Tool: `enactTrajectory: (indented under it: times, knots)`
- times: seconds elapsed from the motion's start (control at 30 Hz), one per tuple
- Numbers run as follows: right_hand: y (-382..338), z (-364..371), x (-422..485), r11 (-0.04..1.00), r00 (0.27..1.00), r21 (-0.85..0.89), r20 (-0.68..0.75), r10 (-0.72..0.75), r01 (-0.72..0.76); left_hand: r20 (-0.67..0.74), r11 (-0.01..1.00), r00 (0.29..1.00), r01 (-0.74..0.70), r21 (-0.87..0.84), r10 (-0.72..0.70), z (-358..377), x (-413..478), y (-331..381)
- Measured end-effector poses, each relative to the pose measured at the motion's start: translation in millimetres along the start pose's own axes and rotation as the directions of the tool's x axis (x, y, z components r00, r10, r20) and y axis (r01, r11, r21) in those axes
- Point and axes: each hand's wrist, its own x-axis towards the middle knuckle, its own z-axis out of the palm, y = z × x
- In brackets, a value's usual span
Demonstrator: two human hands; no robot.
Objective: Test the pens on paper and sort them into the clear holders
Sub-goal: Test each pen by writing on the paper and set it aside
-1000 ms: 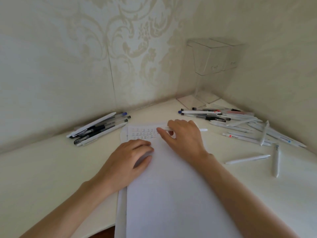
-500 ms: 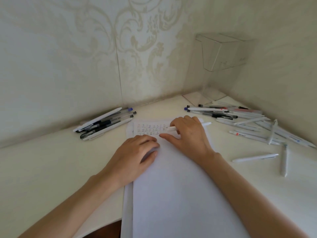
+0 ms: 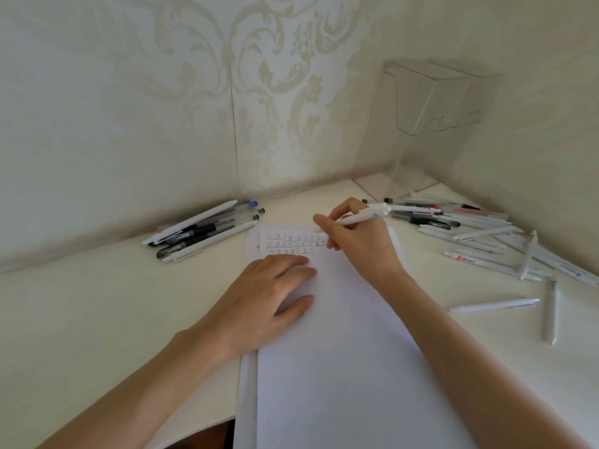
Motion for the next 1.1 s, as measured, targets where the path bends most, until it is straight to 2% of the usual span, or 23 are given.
enactTrajectory:
  times: [0.07,0.13,0.23,0.33,0.53,1.1]
  knots:
    - [4,6,3,0.992,0.998,0.123,0.058,0.033,-0.04,0.078,0.998,0.996,-0.053,0.024,0.051,-1,0,4]
    - [11,9,5,0.982,0.996,0.176,0.066,0.057,-0.068,0.135,0.998,0.99,-0.046,0.035,0.041,0,1,5]
    - [19,11,8,0.995,0.996,0.048,-0.021,0.09,-0.089,0.152,0.999,0.988,-0.031,0.027,0.026,1,0,3]
    - [20,11,10,0.996,0.995,-0.048,-0.074,0.065,-0.069,0.135,0.999,0.99,-0.037,0.021,0.033,2,1,3]
    - [22,13,7,0.999,0.999,-0.037,-0.028,0.027,-0.028,0.121,0.999,0.992,-0.032,0.029,0.028,1,0,3]
    - [20,14,6,0.998,0.998,-0.053,-0.049,0.036,-0.038,0.1,0.999,0.995,-0.029,0.019,0.027,1,0,4]
